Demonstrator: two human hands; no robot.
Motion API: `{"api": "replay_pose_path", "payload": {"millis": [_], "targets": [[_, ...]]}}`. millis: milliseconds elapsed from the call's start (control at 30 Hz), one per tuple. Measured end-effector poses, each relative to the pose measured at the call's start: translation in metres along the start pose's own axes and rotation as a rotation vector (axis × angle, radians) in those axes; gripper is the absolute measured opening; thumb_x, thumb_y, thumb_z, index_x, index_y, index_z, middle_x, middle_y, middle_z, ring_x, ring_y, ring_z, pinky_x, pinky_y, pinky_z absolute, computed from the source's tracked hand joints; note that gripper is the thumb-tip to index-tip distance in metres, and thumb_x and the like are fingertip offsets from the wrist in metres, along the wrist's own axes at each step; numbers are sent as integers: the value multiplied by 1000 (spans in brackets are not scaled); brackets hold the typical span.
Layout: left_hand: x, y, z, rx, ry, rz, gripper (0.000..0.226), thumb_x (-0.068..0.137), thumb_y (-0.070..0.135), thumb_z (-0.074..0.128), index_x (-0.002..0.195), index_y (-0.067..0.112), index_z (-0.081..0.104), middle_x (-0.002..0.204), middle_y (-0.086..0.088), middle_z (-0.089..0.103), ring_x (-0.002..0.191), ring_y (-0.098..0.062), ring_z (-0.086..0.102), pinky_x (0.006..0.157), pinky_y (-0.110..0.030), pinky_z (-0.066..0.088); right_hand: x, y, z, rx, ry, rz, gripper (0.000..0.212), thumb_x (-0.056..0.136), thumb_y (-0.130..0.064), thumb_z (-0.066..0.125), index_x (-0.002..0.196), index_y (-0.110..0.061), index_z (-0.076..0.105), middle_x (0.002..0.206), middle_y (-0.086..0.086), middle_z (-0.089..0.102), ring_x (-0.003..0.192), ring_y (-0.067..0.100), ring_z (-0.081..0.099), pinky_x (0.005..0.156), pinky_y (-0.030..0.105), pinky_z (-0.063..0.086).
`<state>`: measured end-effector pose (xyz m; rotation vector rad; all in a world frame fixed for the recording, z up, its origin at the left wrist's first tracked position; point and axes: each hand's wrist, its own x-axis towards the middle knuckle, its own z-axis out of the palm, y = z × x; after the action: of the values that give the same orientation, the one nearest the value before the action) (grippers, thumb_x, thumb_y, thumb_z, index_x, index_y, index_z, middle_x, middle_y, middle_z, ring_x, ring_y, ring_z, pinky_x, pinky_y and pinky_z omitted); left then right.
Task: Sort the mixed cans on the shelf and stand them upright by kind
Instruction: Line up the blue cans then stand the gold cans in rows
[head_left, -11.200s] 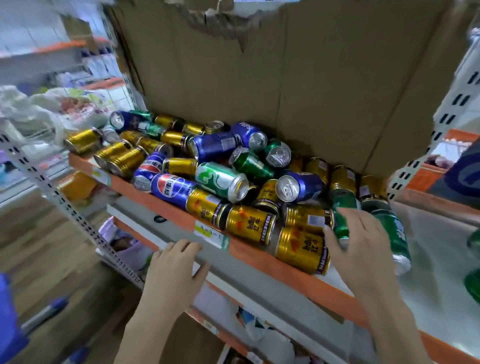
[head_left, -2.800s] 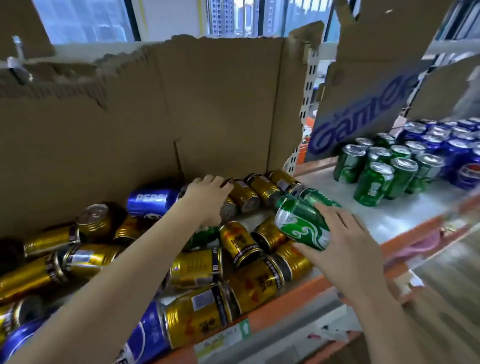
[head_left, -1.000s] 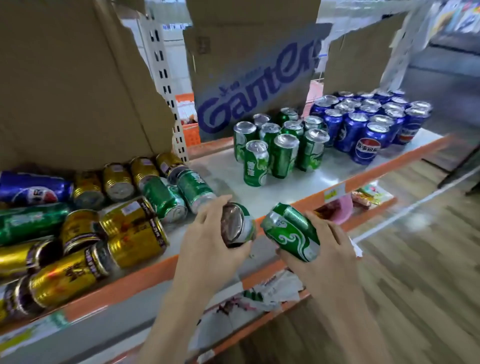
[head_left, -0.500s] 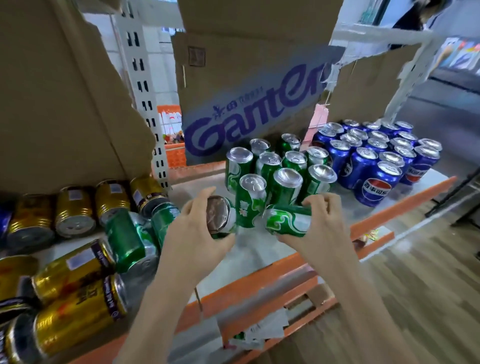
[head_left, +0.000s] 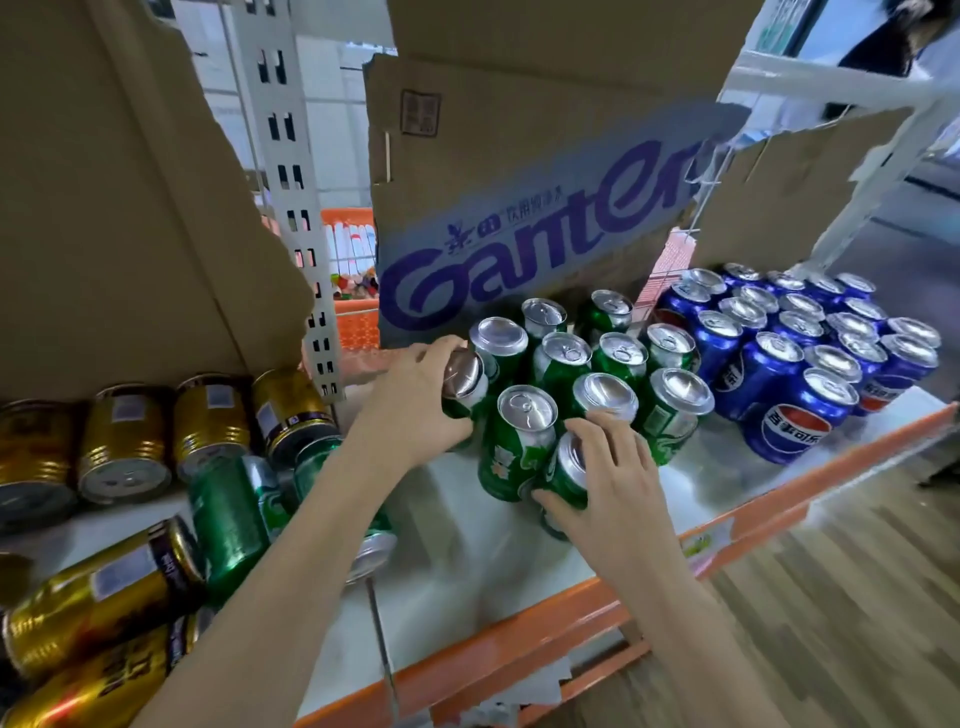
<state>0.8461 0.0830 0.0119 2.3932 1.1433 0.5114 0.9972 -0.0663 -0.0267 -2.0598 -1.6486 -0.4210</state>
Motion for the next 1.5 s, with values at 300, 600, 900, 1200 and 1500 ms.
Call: {"api": "replay_pose_path", "payload": {"millis": [300, 600, 900, 1200, 1500], "targets": [[29, 6, 10, 61, -211, -10, 94, 81, 20, 68, 150, 24, 4, 142, -9, 29, 120, -28, 44, 96, -36, 42, 0, 7, 1, -40, -14, -15, 68, 60, -35, 85, 115, -8, 57, 119, 10, 58, 115, 32, 51, 93, 45, 46], [-15, 13, -9, 250, -66, -76, 83, 86, 35, 63, 148, 24, 9, 148, -7, 29, 131, -28, 37, 102, -41, 40, 7, -2, -4, -25, 23, -68, 54, 61, -29, 84, 104, -4, 63, 115, 13, 62, 110, 36, 57, 89, 48, 47], [-142, -13, -17, 355, 145, -409, 57, 89, 50, 50, 140, 28, 35, 140, 5, 39, 130, -20, 32, 108, -37, 26, 8, -43, 1, 119, 113, -228, 44, 72, -23, 75, 111, -8, 62, 116, 8, 61, 115, 30, 52, 96, 39, 36], [-221, -49, -41, 449, 343, -660, 50, 76, 37, 73, 119, 14, 62, 115, -10, 62, 109, -37, 54, 87, -52, 45, -12, -115, 47, 244, -45, -467, 61, 77, -47, 63, 125, -13, 48, 121, 8, 58, 117, 28, 51, 94, 42, 47], [-236, -56, -36, 515, 367, -627, 42, 71, 35, 77, 106, 14, 67, 101, -6, 67, 92, -33, 63, 74, -48, 51, -26, -139, 84, 374, -289, -374, 91, 60, -40, 85, 133, -25, 33, 145, 16, 27, 123, 48, 40, 89, 56, 45]]}}
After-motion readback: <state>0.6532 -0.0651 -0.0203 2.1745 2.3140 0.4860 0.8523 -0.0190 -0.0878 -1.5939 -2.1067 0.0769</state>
